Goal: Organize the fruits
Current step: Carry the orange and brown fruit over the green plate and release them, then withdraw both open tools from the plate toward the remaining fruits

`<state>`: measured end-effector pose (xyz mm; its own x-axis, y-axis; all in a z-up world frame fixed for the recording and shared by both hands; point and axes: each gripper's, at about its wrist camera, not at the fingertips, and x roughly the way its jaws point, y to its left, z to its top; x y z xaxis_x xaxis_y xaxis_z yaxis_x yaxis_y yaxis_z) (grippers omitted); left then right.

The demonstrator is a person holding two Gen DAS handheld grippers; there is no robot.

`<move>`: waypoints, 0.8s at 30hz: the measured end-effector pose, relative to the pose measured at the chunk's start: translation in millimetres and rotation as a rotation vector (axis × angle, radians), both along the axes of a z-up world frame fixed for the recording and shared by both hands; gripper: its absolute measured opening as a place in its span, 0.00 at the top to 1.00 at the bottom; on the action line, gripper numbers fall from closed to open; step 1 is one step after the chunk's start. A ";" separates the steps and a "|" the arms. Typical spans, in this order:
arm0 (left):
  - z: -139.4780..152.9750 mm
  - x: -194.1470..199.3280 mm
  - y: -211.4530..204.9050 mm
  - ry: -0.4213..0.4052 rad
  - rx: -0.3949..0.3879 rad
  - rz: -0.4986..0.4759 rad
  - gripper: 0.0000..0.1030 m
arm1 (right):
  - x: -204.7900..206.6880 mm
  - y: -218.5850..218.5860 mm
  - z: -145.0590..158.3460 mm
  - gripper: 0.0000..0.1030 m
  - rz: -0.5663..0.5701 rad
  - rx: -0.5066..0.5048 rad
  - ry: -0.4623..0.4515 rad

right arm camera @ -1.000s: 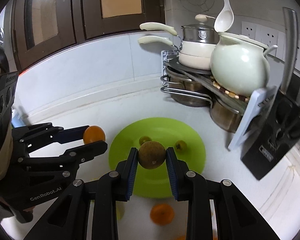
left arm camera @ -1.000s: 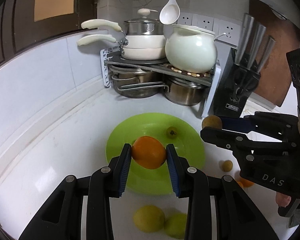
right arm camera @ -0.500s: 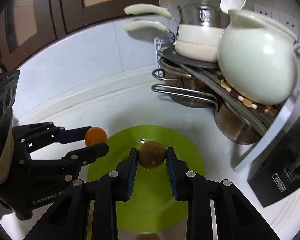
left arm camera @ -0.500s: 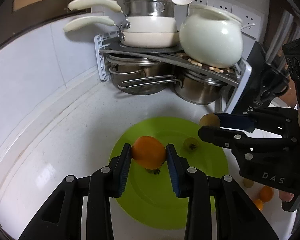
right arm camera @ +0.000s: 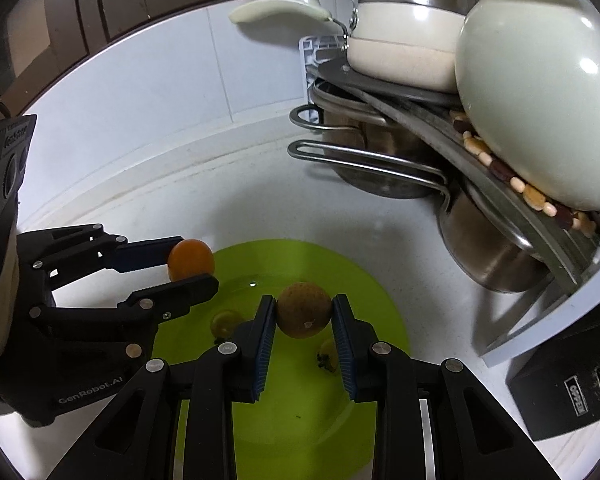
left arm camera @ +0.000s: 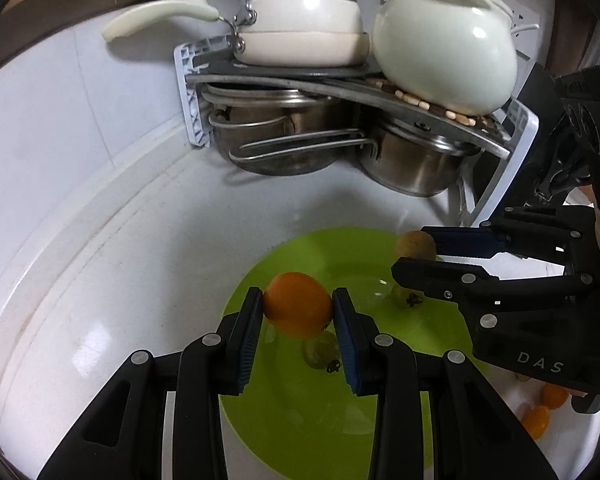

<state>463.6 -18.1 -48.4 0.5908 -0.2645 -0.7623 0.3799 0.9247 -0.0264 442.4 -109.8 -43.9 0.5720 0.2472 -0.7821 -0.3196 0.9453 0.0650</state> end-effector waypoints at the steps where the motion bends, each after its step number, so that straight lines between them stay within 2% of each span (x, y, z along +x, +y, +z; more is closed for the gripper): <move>1: -1.5 1.6 -0.5 0.002 0.003 -0.003 0.66 | 1.6 -0.1 -2.1 0.71 -0.002 0.000 0.004; 11: -11.8 12.6 -3.7 0.030 0.015 -0.028 0.66 | 10.7 1.3 -18.1 0.71 -0.003 0.003 0.035; 19: -7.0 3.4 -0.2 0.021 0.010 -0.011 0.64 | 3.8 -1.0 -11.3 0.70 -0.018 -0.015 0.012; 24: 5.4 -12.8 -1.8 -0.026 0.032 -0.007 0.62 | -9.0 -2.7 0.1 0.70 -0.020 -0.013 -0.017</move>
<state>450.9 -19.9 -43.0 0.6090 -0.2441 -0.7547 0.3861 0.9224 0.0133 433.4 -112.5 -43.8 0.5902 0.2254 -0.7752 -0.3015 0.9523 0.0473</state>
